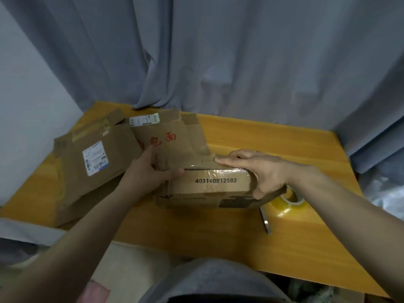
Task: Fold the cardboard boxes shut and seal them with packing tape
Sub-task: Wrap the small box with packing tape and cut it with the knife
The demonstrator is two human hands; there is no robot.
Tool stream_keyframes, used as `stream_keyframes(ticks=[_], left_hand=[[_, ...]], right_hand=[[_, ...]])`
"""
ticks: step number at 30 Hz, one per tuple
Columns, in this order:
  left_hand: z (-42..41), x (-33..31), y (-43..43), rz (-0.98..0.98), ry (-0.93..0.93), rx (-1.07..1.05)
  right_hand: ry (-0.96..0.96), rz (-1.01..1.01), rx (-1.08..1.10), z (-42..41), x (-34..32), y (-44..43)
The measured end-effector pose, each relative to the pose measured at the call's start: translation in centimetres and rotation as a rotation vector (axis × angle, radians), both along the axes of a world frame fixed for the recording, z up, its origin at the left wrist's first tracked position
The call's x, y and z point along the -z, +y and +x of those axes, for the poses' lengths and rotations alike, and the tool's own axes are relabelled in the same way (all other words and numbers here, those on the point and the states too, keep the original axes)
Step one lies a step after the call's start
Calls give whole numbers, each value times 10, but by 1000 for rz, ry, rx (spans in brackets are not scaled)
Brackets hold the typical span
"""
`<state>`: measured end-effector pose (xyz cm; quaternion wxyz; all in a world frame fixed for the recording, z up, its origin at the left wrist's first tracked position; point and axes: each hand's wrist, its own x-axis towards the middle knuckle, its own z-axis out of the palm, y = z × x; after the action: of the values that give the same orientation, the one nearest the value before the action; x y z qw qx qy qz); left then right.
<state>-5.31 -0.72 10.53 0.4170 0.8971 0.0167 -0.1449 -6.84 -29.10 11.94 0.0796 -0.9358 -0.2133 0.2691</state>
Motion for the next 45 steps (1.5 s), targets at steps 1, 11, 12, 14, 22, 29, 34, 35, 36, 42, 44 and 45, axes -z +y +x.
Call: stream_keyframes(ticks=[1, 11, 12, 14, 22, 29, 34, 35, 36, 42, 44, 45], left_hand=[[-3, 4, 1, 20, 18, 14], [-9, 33, 7, 135, 45, -130], [-9, 36, 4, 102, 40, -149], [-9, 44, -2, 43, 29, -174], [4, 57, -44, 110, 63, -33], [15, 53, -61, 674, -23, 119], [9, 56, -112, 615, -329, 498], [9, 60, -120, 595, -314, 529], [10, 65, -125, 593, -301, 541], [16, 73, -123, 648, -269, 559], [15, 73, -124, 652, -268, 566], [14, 74, -124, 654, -271, 569]], right_hand=[[11, -24, -10, 1, 1, -1], [-109, -128, -118, 22, 17, 26], [-114, -132, -123, 25, 18, 27], [-99, -142, -111, 30, 23, 27], [-69, -190, -17, 46, 38, -8], [-76, -133, 84, 35, 69, -5], [-137, -130, 110, 33, 73, -7], [-136, -122, 107, 32, 74, -7], [-132, -118, 96, 31, 75, -7], [-199, 81, 261, 40, 69, -21], [-299, -46, 386, 31, 77, -24], [-311, -94, 420, 25, 82, -24]])
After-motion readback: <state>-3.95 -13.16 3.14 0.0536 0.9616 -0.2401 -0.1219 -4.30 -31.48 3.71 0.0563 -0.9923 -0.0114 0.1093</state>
